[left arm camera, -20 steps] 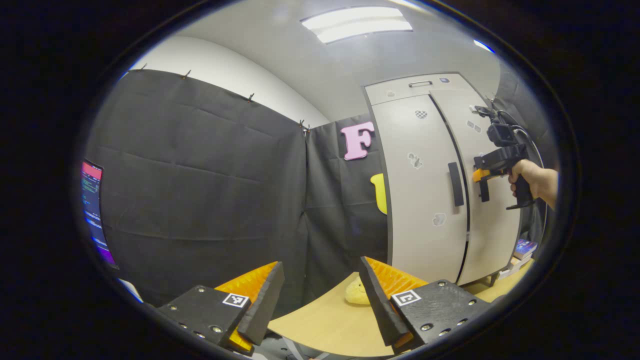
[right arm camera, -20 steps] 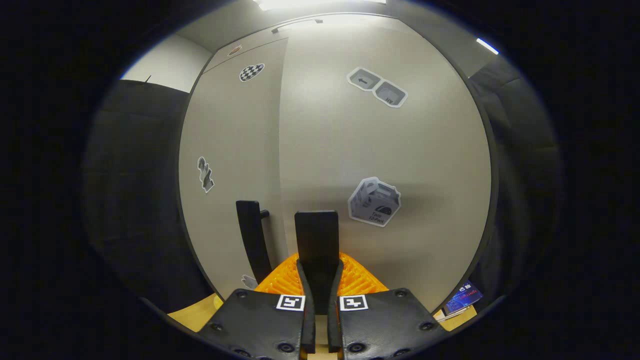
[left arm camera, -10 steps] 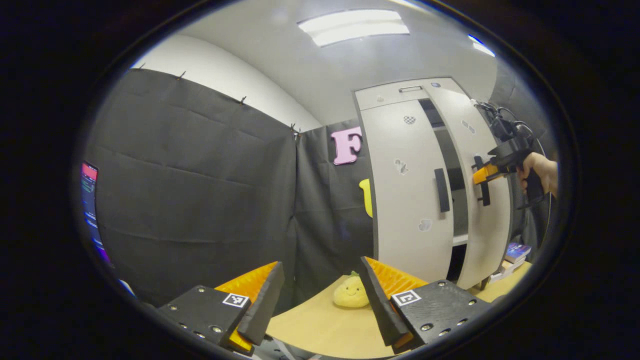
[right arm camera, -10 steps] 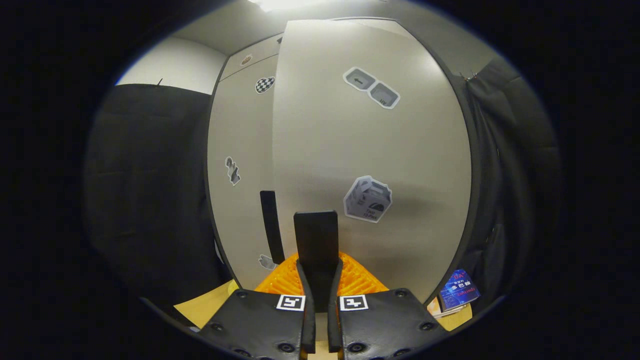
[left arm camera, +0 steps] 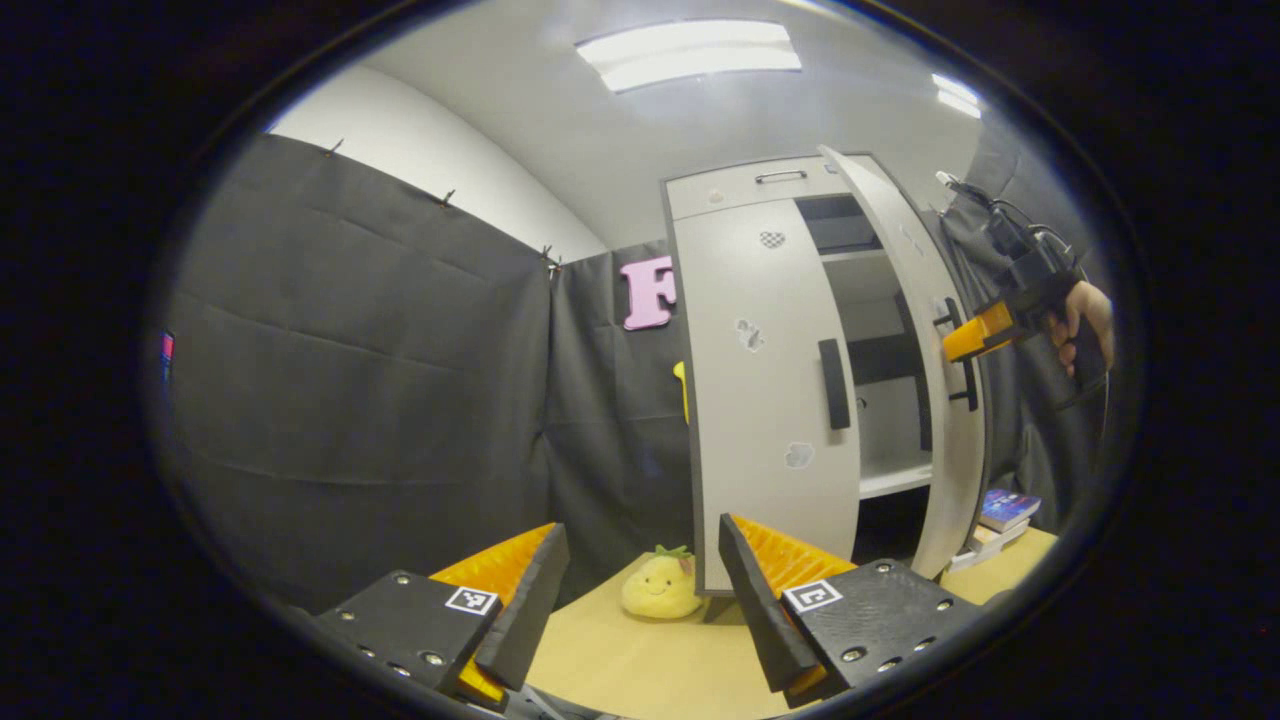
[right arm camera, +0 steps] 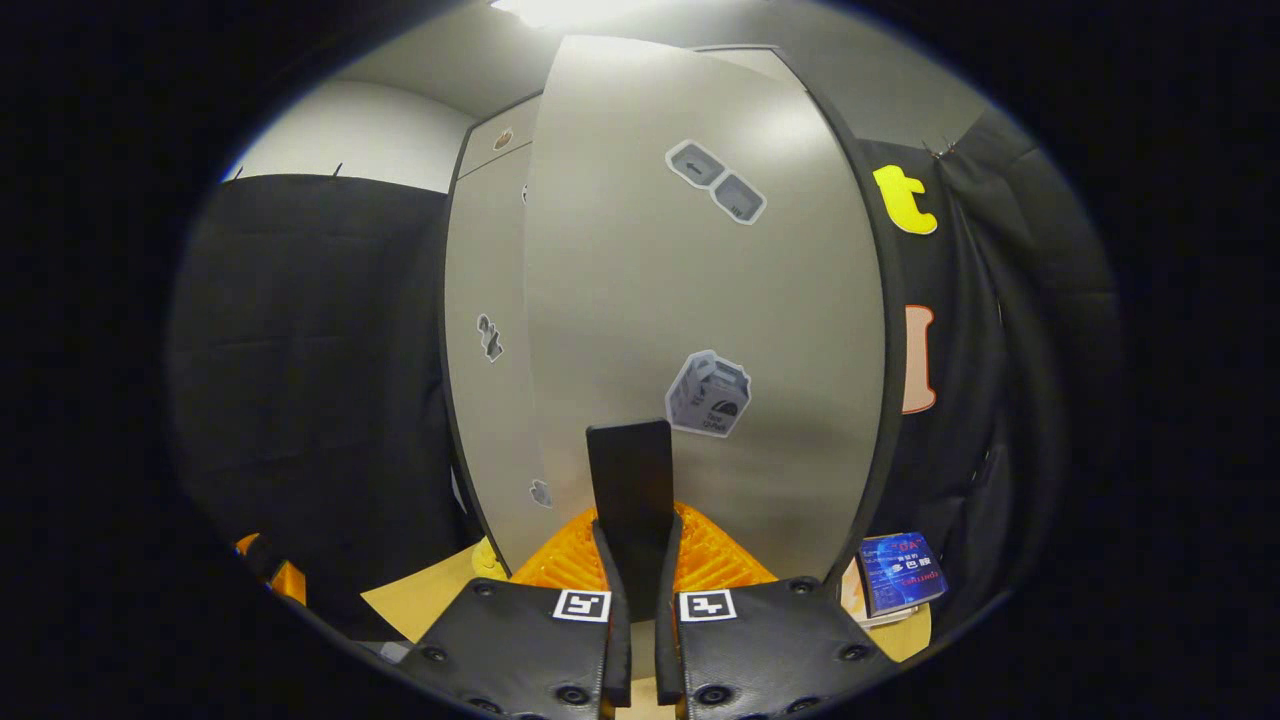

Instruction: Open the right door of the double-door shoe cabinet with the right hand, and open the left door with the left hand.

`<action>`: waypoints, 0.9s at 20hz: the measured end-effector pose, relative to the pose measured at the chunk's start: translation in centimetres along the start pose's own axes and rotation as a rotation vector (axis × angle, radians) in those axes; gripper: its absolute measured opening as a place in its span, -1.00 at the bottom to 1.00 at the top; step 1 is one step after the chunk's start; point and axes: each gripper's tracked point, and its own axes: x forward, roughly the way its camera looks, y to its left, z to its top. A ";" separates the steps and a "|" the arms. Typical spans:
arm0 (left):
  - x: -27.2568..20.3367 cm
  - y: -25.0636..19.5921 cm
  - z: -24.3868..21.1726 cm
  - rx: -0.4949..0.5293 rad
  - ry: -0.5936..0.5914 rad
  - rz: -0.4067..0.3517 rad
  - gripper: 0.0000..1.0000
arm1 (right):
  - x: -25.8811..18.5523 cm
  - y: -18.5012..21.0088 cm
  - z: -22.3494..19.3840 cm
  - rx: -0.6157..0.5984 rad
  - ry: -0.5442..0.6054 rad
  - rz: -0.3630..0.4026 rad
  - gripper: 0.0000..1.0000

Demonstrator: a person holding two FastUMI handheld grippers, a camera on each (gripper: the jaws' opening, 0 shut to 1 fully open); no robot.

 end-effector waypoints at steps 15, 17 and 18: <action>0.9 -8.2 -0.4 -0.035 0.004 -0.160 0.76 | -8.1 -9.0 -0.3 -0.084 0.018 -0.138 -0.88; 1.0 -8.7 -0.8 -0.048 0.015 -0.169 0.75 | -8.6 -10.5 -0.2 -0.108 0.017 -0.171 -0.80; 1.0 -8.9 -1.0 -0.054 0.023 -0.173 0.75 | -8.9 -11.2 -0.2 -0.119 0.017 -0.190 -0.80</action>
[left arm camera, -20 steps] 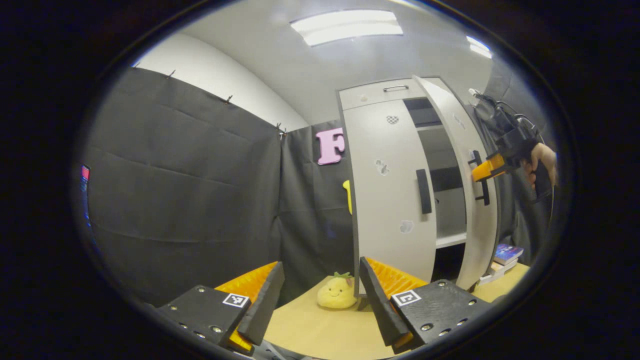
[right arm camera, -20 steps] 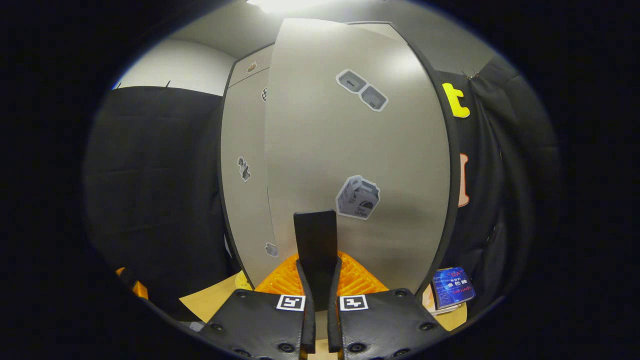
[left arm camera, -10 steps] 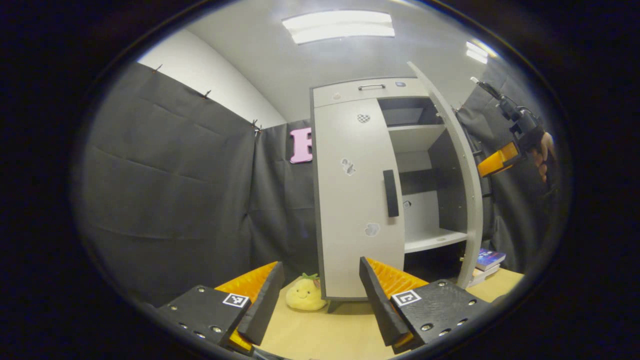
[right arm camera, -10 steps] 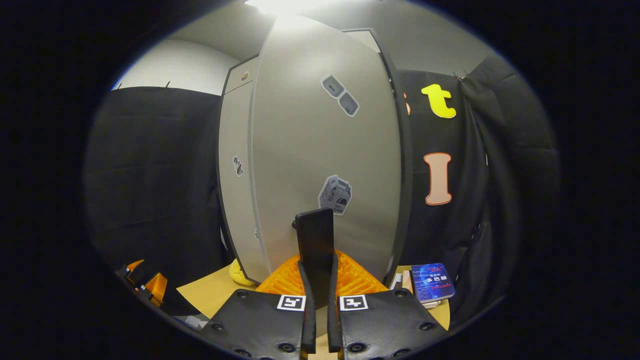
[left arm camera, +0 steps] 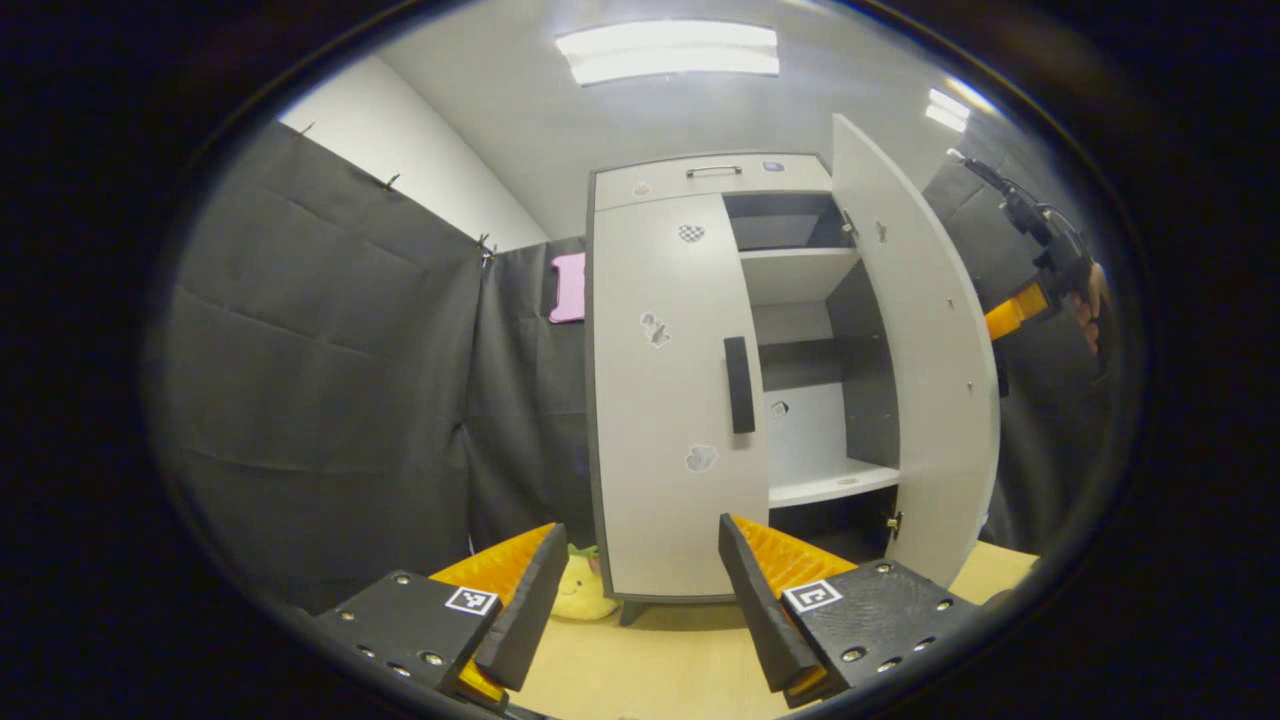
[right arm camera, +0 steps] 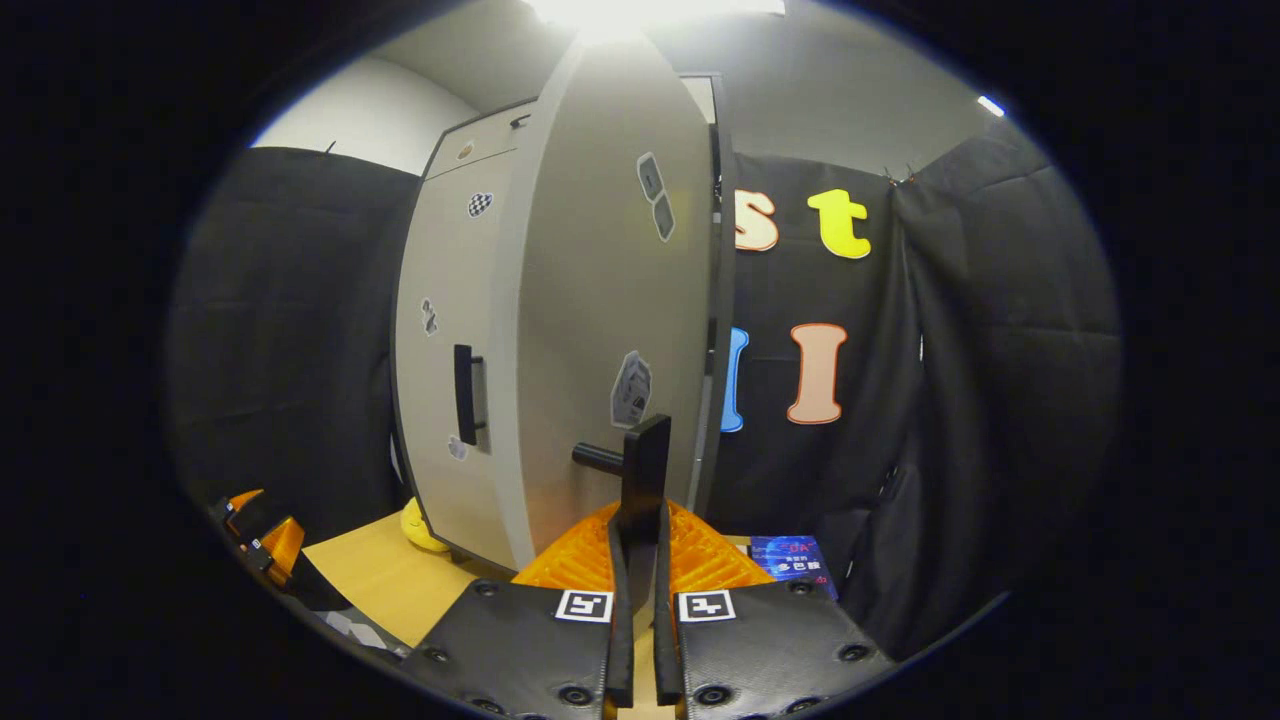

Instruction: Open the right door of the double-door shoe cabinet with the right hand, and open the left door with the left hand.

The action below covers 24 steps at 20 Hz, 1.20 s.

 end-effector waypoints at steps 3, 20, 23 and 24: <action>0.2 -0.2 -0.4 -0.003 0.017 -0.007 0.75 | 0.0 -2.5 -0.1 -0.023 -0.007 -0.073 -0.81; 1.5 -3.2 1.6 -0.004 0.018 -0.177 0.75 | -9.6 -3.8 -5.5 0.022 -0.114 -0.179 0.93; 4.0 -5.6 3.2 -0.033 0.027 -0.220 0.75 | -10.4 -4.4 -7.2 0.077 -0.097 -0.203 0.96; 5.0 -6.1 3.8 -0.033 0.023 -0.229 0.75 | -10.6 -4.6 -7.6 0.087 -0.092 -0.213 0.96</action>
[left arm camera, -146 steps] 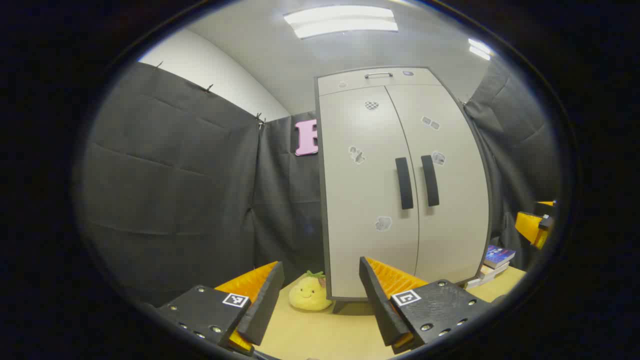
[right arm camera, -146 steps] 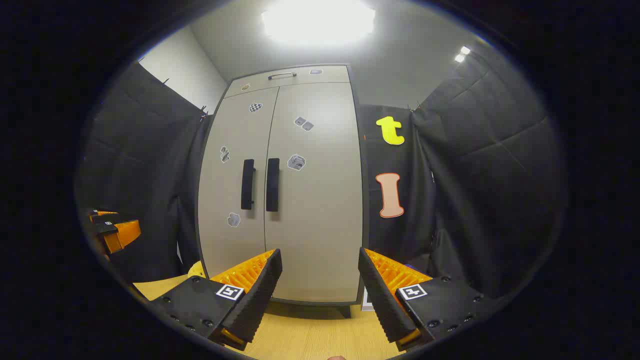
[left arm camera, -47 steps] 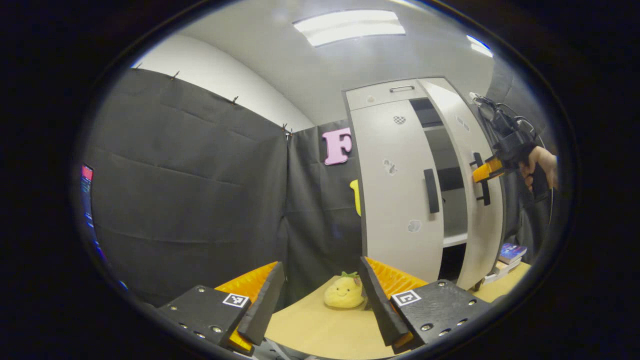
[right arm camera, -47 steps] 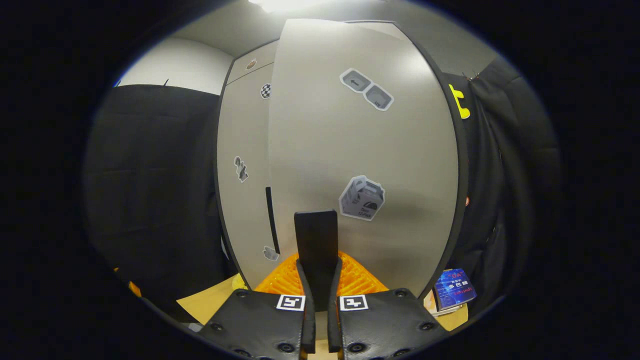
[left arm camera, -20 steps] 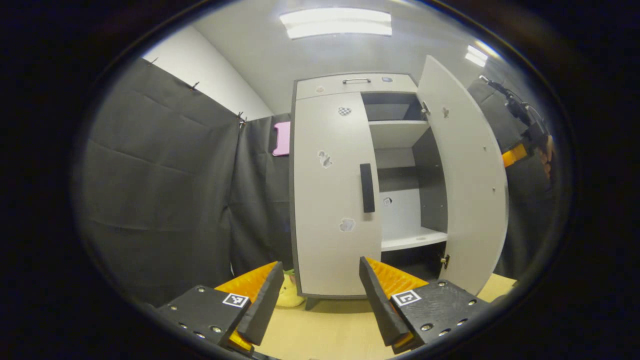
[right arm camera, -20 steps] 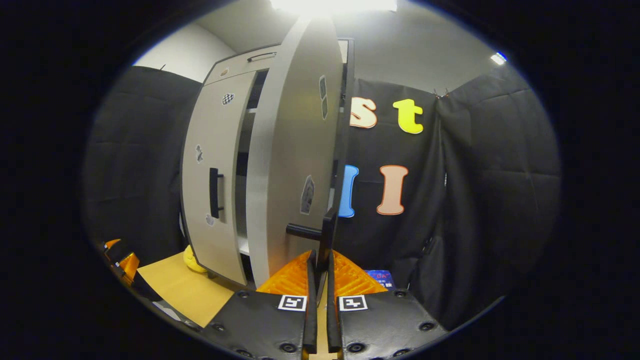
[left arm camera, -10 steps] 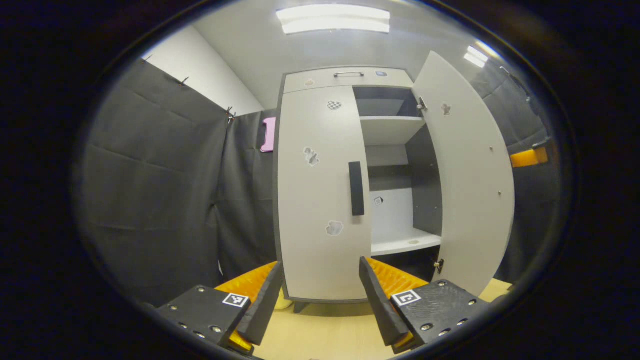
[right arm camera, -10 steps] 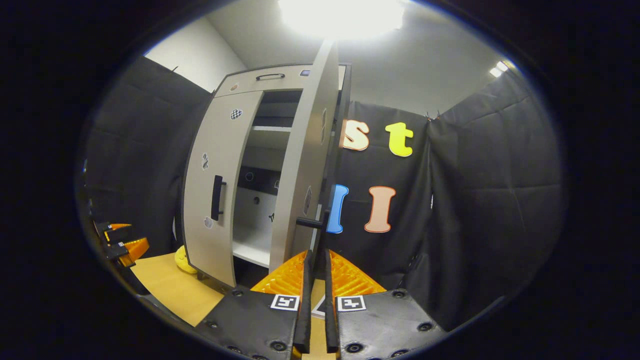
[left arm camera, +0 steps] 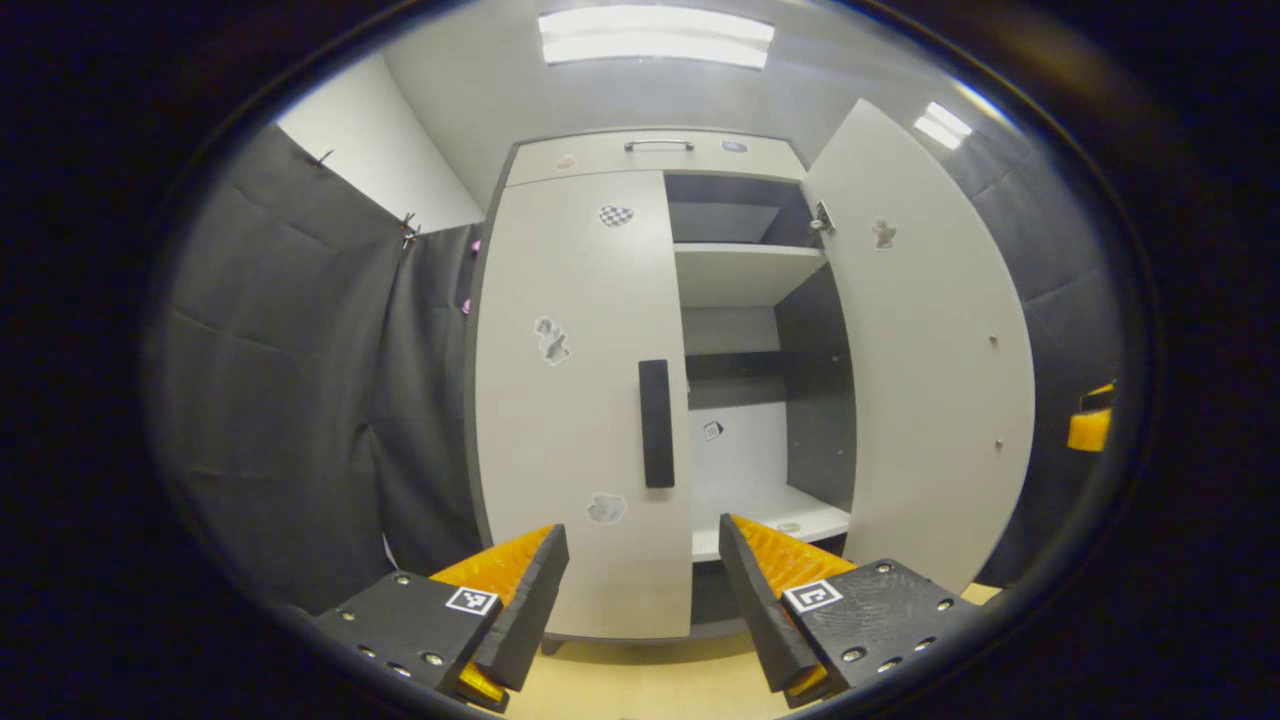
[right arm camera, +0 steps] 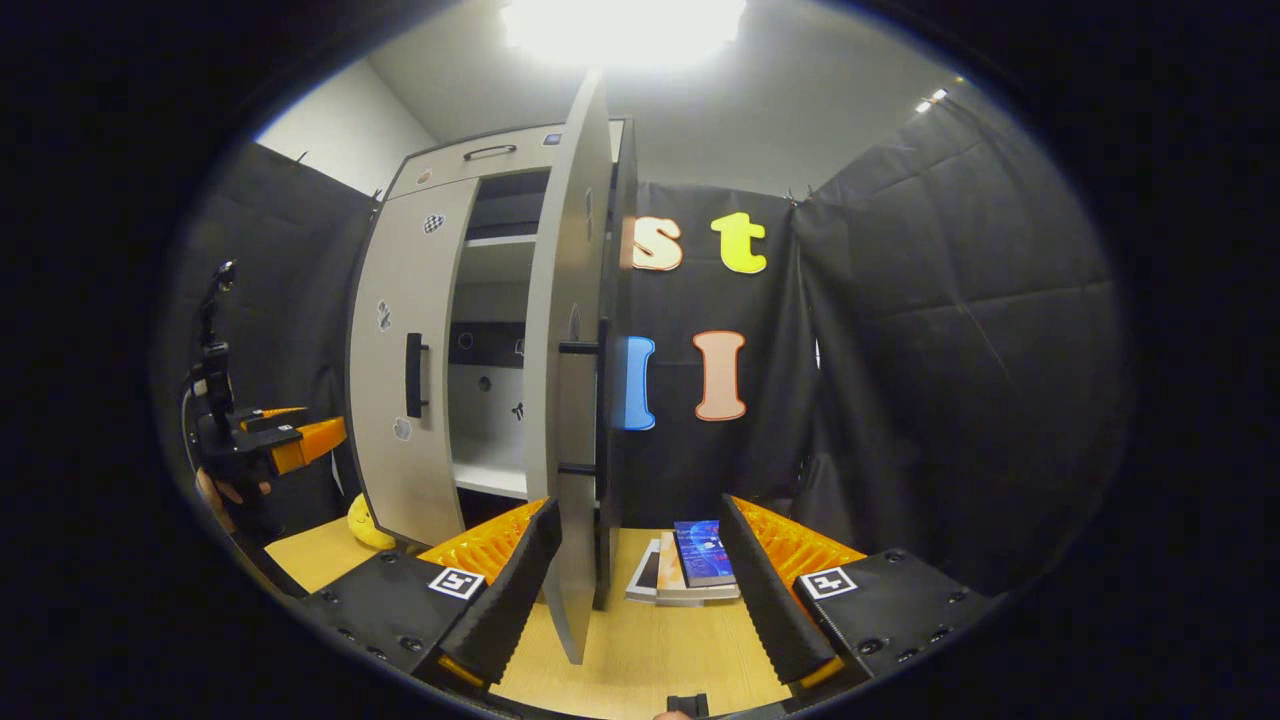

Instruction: Open the right door of the double-door shoe cabinet with the right hand, and open the left door with the left hand.

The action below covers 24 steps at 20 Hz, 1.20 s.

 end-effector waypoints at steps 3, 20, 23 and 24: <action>3.5 -0.5 1.6 0.018 -0.012 -0.016 0.75 | 0.0 -1.3 -0.7 0.016 0.009 -0.038 0.93; 17.5 0.5 2.1 -0.034 0.057 0.009 0.77 | 0.7 -3.3 -4.2 0.026 0.095 -0.063 0.96; 18.5 1.0 0.7 -0.069 0.096 0.025 0.16 | 0.9 -3.2 -4.8 0.023 0.105 -0.050 0.97; 18.5 0.5 0.2 -0.092 0.115 0.001 0.16 | 0.9 -3.2 -4.9 0.023 0.110 -0.045 0.94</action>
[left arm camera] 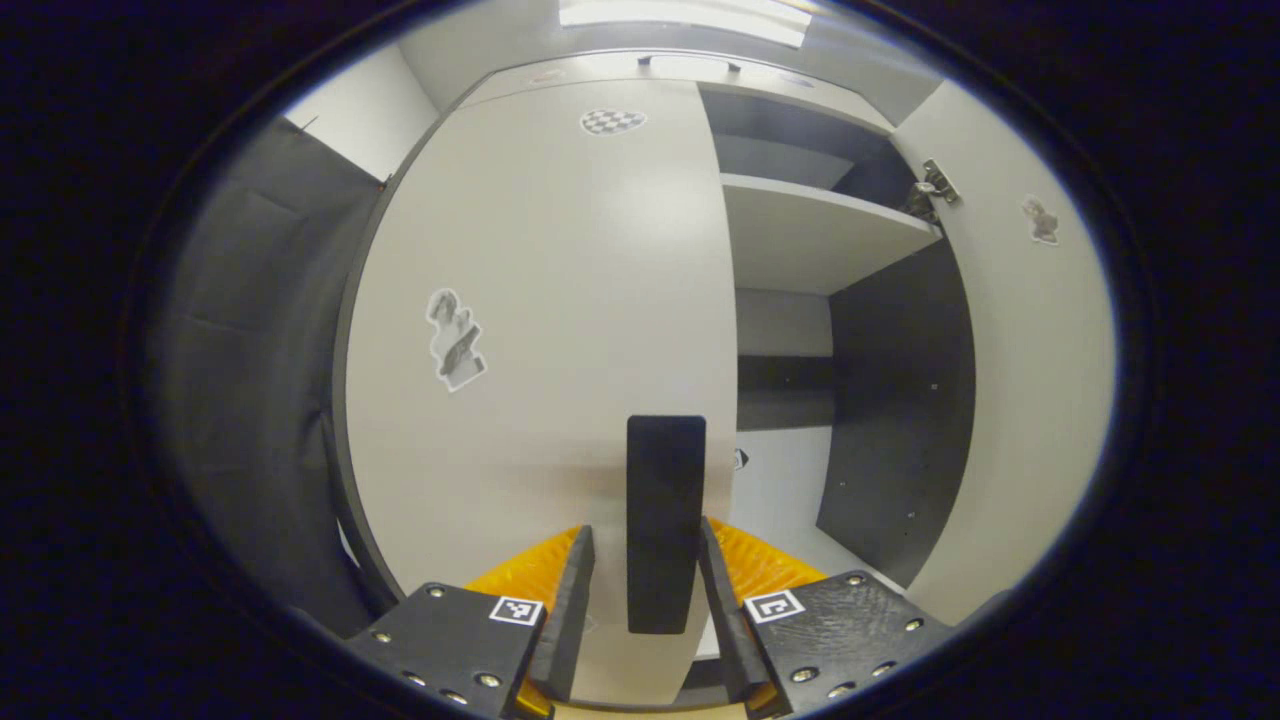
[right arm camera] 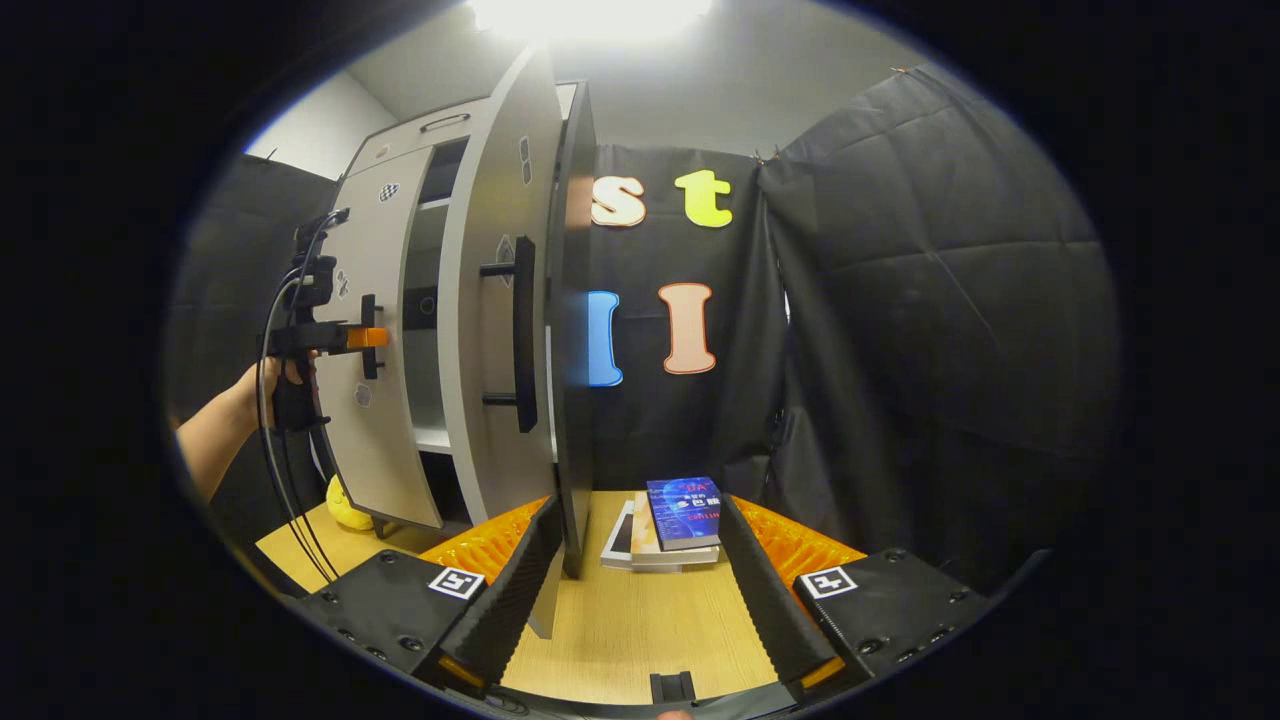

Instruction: Open the right door of the double-door shoe cabinet with the right hand, and open the left door with the left hand.

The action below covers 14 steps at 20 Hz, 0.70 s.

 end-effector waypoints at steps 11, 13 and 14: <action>-0.6 -0.3 0.0 0.018 0.007 -0.014 -0.68 | 1.3 1.4 0.3 -0.014 -0.009 0.052 0.97; -0.6 -0.2 -0.2 0.006 0.008 -0.029 -0.75 | 1.3 1.9 0.6 -0.013 -0.017 0.063 0.97; -0.7 -0.1 -0.1 0.005 0.007 -0.032 -0.80 | 1.3 2.2 0.7 -0.014 -0.021 0.068 0.97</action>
